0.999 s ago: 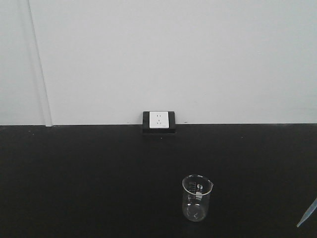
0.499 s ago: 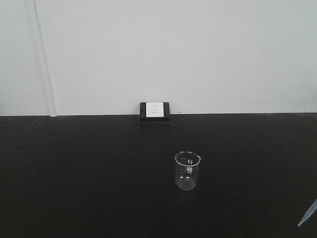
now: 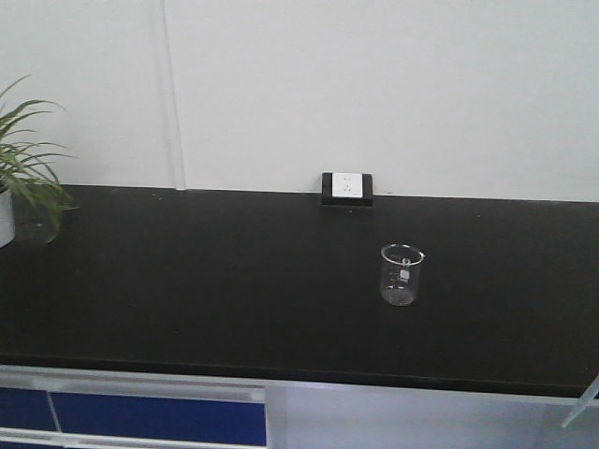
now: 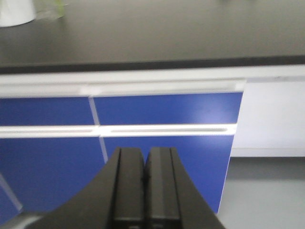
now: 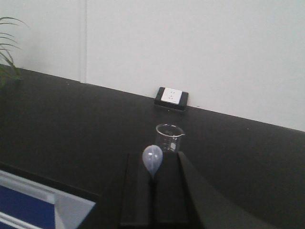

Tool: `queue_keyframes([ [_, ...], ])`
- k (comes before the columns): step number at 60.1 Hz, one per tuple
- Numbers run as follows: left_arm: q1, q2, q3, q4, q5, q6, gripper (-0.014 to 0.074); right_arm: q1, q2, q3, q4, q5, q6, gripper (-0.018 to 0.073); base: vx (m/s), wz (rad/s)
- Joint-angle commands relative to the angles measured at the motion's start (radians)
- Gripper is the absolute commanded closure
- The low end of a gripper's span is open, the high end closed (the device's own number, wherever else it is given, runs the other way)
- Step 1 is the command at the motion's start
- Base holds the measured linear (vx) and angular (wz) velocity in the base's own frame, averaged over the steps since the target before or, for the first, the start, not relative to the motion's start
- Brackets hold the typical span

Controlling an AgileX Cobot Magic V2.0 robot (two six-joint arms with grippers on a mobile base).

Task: Grab transparent chemical and place on left bench
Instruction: 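Drive the base to the bench with white trays, holding the pipette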

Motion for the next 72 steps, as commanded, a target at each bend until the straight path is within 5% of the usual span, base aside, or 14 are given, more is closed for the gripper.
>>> queue_keyframes([
  [1, -0.002, -0.019, 0.016, -0.001, -0.078, -0.008, 0.0600, -0.001, -0.003, -0.031, 0.012, -0.024, -0.005, 0.0559, -0.36, 0.33],
  [44, -0.002, -0.019, 0.016, -0.001, -0.078, -0.008, 0.0600, -0.001, -0.003, -0.031, 0.012, -0.023, -0.005, 0.0559, -0.32, 0.34],
  [72, -0.002, -0.019, 0.016, -0.001, -0.078, -0.008, 0.0600, -0.001, -0.003, -0.031, 0.012, -0.023, -0.005, 0.0559, -0.21, 0.70],
])
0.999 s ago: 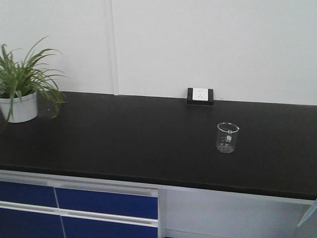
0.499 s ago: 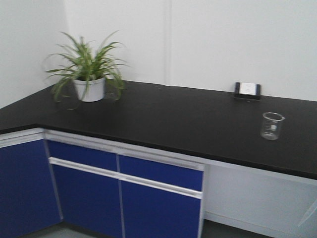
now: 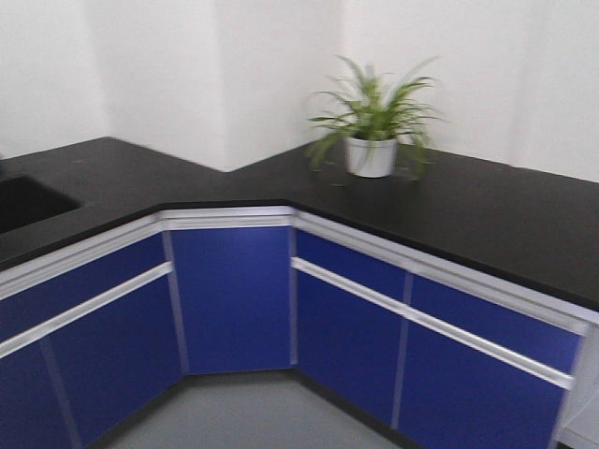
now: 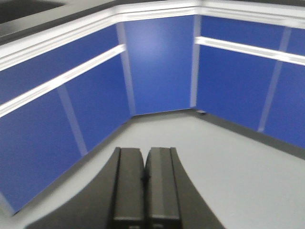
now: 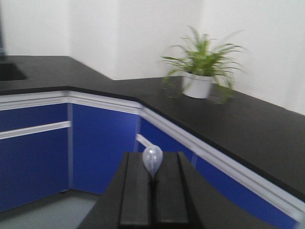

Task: Grab transparent chemical and place on left bench
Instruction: 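Drive the base to the bench with white trays, holding the pipette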

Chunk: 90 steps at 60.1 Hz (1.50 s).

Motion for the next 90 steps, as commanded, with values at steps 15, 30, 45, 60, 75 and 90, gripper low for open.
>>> queue_keyframes([
  [15, -0.002, -0.019, 0.016, -0.001, -0.078, -0.008, 0.0600, -0.001, -0.003, -0.031, 0.012, -0.023, -0.005, 0.0559, -0.19, 0.73],
  [30, -0.002, -0.019, 0.016, -0.001, -0.078, -0.008, 0.0600, -0.001, -0.003, -0.031, 0.012, -0.023, -0.005, 0.0559, -0.16, 0.61],
  [45, -0.002, -0.019, 0.016, -0.001, -0.078, -0.008, 0.0600, -0.001, -0.003, -0.031, 0.012, -0.023, -0.005, 0.0559, -0.09, 0.51],
  [60, -0.002, -0.019, 0.016, -0.001, -0.078, -0.008, 0.0600, -0.001, -0.003, -0.031, 0.012, -0.027, -0.005, 0.0559, 0.01, 0.51],
  [75, -0.002, -0.019, 0.016, -0.001, -0.078, -0.008, 0.0600, -0.001, -0.003, -0.031, 0.012, -0.027, -0.005, 0.0559, 0.15, 0.60],
  [90, -0.002, -0.019, 0.016, -0.001, -0.078, -0.008, 0.0600, -0.001, -0.003, -0.031, 0.012, -0.027, -0.005, 0.0559, 0.25, 0.66],
])
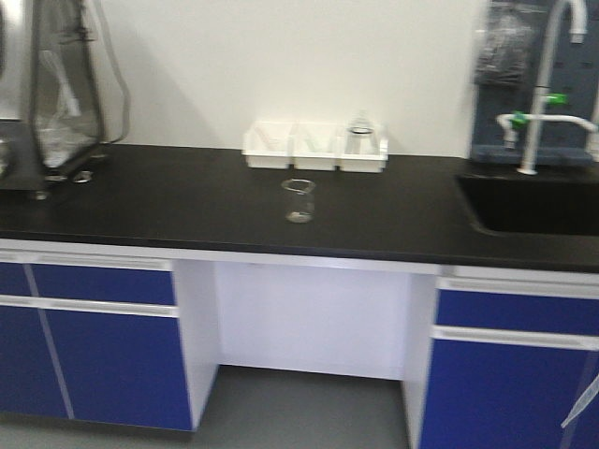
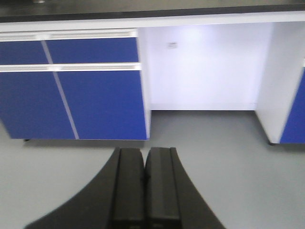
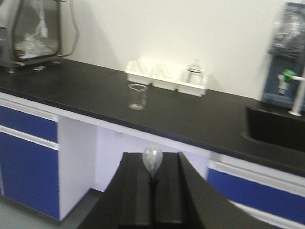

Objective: Grab transparent chemical and place on left bench

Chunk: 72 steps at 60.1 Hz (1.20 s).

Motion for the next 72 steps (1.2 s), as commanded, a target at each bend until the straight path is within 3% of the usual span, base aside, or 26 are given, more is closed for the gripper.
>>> queue_keyframes([
  [1, -0.002, -0.019, 0.016, -0.001, -0.078, -0.008, 0.0600, -0.001, -0.003, -0.031, 0.012, -0.027, -0.005, 0.0559, 0.29, 0.62],
  [27, -0.002, -0.019, 0.016, -0.001, -0.078, -0.008, 0.0600, -0.001, -0.003, -0.031, 0.012, -0.024, -0.005, 0.0559, 0.37, 0.42],
  [72, -0.002, -0.019, 0.016, -0.001, -0.078, -0.008, 0.0600, -0.001, -0.003, -0.031, 0.012, -0.020, -0.005, 0.0559, 0.43, 0.07],
])
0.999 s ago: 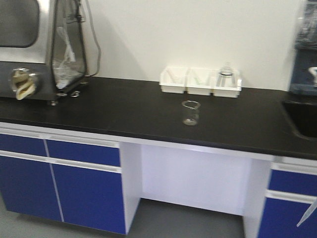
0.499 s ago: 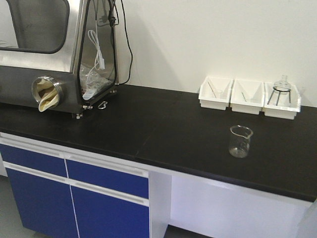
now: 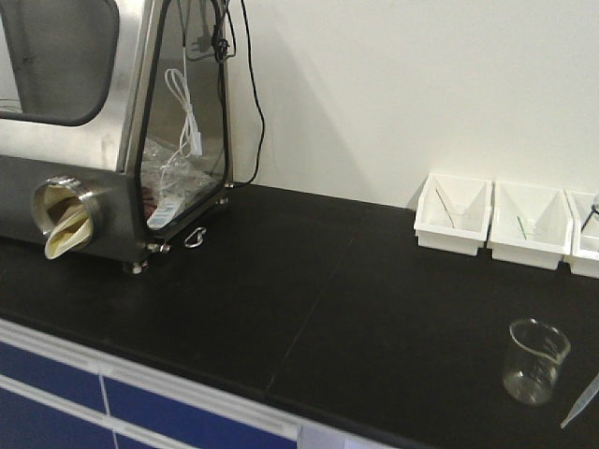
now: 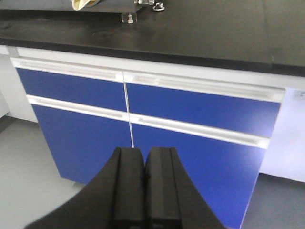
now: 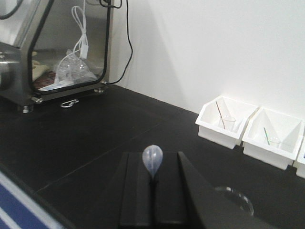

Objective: Grab transparent chemical and place on left bench

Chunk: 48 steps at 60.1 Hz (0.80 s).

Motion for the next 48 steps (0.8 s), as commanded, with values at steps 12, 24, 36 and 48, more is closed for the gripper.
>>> queue_keyframes([
  [12, -0.002, -0.019, 0.016, -0.001, -0.078, -0.008, 0.0600, -0.001, -0.003, -0.031, 0.012, -0.019, -0.005, 0.0559, 0.40, -0.16],
  [24, -0.002, -0.019, 0.016, -0.001, -0.078, -0.008, 0.0600, -0.001, -0.003, -0.031, 0.012, -0.019, -0.005, 0.0559, 0.34, -0.40],
  [36, -0.002, -0.019, 0.016, -0.001, -0.078, -0.008, 0.0600, -0.001, -0.003, -0.031, 0.012, -0.019, -0.006, 0.0559, 0.29, -0.59],
  [48, -0.002, -0.019, 0.016, -0.001, -0.078, -0.008, 0.0600, -0.001, -0.003, -0.031, 0.012, -0.019, -0.006, 0.0559, 0.23, -0.64],
])
